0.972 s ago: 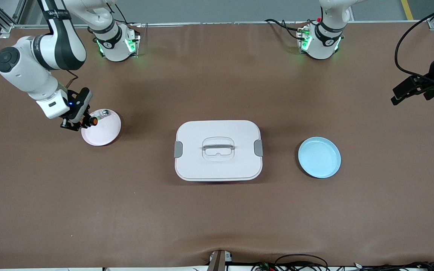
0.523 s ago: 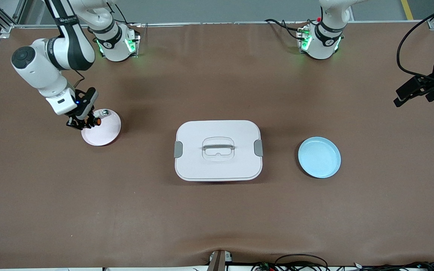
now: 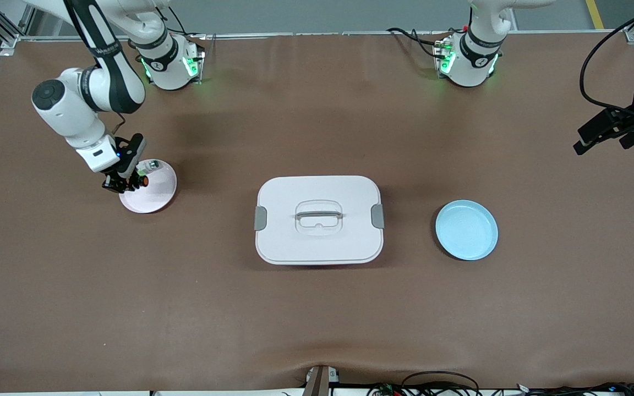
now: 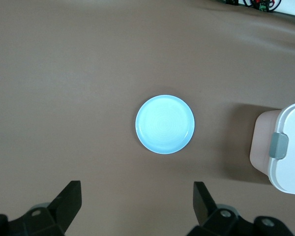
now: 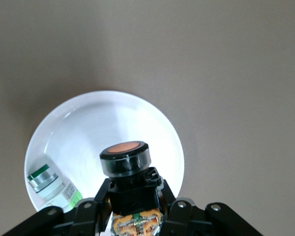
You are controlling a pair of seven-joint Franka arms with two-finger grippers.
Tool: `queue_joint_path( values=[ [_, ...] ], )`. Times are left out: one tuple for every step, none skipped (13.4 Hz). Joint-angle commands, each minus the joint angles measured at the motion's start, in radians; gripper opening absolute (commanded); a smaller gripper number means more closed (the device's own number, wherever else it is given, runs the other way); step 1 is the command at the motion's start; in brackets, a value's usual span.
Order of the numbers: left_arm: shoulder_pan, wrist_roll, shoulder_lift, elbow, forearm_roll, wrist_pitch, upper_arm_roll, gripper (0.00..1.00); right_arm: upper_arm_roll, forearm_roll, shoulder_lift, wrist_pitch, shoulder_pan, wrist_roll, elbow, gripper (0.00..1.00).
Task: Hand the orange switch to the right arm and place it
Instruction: 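Lower the switch with the right gripper onto the white plate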
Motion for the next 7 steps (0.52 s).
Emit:
queue_joint_path(
  values=[
    [-0.012, 0.013, -0.010, -0.004, 0.003, -0.003, 0.016, 1.00, 0.015, -0.012, 0.065, 0.078, -0.021, -0.034, -0.007, 0.00],
    [-0.012, 0.011, -0.012, -0.004, 0.017, -0.018, 0.013, 1.00, 0.015, -0.010, 0.080, 0.093, -0.021, -0.034, -0.007, 0.00],
    [-0.014, 0.011, -0.012, -0.004, 0.032, -0.032, 0.010, 1.00, 0.015, -0.010, 0.092, 0.104, -0.021, -0.034, -0.007, 0.00],
    [-0.014, 0.008, -0.012, -0.002, 0.039, -0.038, 0.008, 1.00, 0.016, -0.010, 0.106, 0.107, -0.019, -0.036, -0.007, 0.00],
    [-0.014, 0.010, -0.010, 0.009, 0.039, -0.055, 0.008, 1.00, 0.016, -0.010, 0.115, 0.113, -0.019, -0.036, -0.008, 0.00],
    [-0.014, 0.011, -0.008, 0.022, 0.039, -0.085, 0.008, 1.00, 0.016, -0.010, 0.118, 0.119, -0.019, -0.036, -0.010, 0.00],
    [-0.014, 0.011, -0.007, 0.029, 0.039, -0.104, 0.008, 1.00, 0.016, -0.010, 0.126, 0.121, -0.019, -0.036, -0.010, 0.00]
  ],
)
